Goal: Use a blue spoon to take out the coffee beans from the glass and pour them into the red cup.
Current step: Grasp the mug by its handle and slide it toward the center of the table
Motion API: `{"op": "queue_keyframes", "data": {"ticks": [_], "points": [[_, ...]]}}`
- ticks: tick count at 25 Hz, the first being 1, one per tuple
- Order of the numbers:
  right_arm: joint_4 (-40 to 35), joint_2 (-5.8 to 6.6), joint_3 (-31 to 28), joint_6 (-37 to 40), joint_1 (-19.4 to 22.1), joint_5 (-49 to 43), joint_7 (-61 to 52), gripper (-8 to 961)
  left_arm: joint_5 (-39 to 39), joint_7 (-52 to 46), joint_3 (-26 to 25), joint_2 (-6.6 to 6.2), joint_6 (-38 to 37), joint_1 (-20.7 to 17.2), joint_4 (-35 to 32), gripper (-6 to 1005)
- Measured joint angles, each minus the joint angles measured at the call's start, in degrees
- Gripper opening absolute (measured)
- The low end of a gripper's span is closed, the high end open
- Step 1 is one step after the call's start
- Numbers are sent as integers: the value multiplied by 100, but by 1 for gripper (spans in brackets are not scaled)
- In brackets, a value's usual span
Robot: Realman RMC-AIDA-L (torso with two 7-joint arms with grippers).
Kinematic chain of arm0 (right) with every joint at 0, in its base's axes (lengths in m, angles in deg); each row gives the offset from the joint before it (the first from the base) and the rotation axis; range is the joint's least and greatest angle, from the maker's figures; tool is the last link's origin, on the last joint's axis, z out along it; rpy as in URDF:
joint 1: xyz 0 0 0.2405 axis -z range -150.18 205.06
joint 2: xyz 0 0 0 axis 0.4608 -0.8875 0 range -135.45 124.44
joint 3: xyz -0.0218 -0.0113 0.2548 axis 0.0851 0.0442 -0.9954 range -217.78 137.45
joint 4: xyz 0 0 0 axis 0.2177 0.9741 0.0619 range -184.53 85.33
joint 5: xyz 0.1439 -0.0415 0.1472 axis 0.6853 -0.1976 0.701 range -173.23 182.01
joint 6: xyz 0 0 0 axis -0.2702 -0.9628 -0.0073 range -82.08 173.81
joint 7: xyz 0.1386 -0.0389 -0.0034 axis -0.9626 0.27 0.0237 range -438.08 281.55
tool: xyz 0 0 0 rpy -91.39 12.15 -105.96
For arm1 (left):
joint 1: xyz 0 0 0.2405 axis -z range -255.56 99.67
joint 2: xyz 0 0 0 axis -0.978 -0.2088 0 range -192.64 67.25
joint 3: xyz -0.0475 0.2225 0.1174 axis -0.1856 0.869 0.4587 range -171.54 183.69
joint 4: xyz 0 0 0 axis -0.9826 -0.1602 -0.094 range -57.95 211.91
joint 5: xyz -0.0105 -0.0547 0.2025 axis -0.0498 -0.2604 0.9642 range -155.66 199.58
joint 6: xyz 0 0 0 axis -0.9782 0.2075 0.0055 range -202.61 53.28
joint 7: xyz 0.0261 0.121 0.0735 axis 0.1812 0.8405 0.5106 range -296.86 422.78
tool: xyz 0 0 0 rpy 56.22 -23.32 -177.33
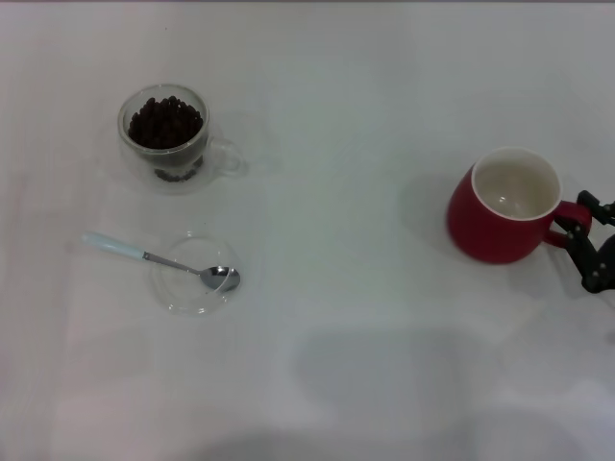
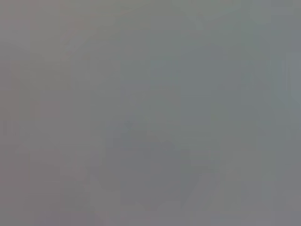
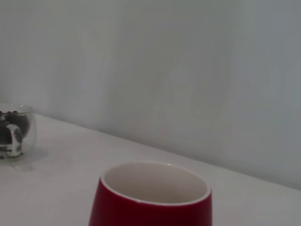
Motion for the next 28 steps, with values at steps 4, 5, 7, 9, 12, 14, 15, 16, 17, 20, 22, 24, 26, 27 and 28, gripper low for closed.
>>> {"op": "queue_keyframes", "data": {"ticks": [4, 5, 7, 9, 12, 14, 15, 16, 17, 20, 22, 24, 26, 27, 28], "points": [[-163, 0, 23, -115, -7, -13, 161, 302, -9, 0, -4, -4, 10, 20, 0, 885], [-191, 0, 32, -143, -17, -19, 182, 291, -11, 0, -4, -3, 11, 20, 0, 885], [-237, 0, 126, -187, -71, -39, 202, 270, -18, 0, -12, -4, 12, 19, 4, 885], [-263, 1, 192, -199, -94, -45, 203, 248, -20, 0, -17, -4, 12, 9, 9, 884], [-377, 0, 408, -229, -160, -91, 204, 216, -28, 0, -20, -4, 12, -8, 9, 884], [-474, 0, 539, -272, -197, -130, 204, 216, -29, 0, -20, -4, 12, -13, 9, 884], [-531, 0, 599, -298, -212, -160, 204, 216, -29, 0, -20, -4, 12, -19, 9, 884], [-580, 0, 624, -313, -217, -197, 204, 217, -28, 0, -20, -4, 12, -20, 8, 884], [-644, 0, 645, -335, -223, -260, 204, 217, -29, 0, -20, -4, 12, -23, 9, 884], [-845, 0, 680, -403, -236, -453, 203, 217, -34, 0, -20, -1, 12, -29, 8, 884], [-948, 0, 697, -435, -243, -582, 201, 218, -35, 0, -20, 3, 11, -34, 8, 884], [-1053, 0, 704, -467, -249, -740, 191, 220, -36, 0, -20, 4, 11, -38, 8, 884], [-1141, 0, 710, -505, -251, -834, 180, 221, -36, 0, -20, 5, 11, -43, 8, 884], [-1179, 0, 730, -525, -253, -852, 180, 221, -36, 0, -20, 5, 11, -47, 8, 885], [-1213, 0, 754, -537, -256, -859, 182, 221, -36, 0, -19, 5, 11, -52, 8, 885]]}}
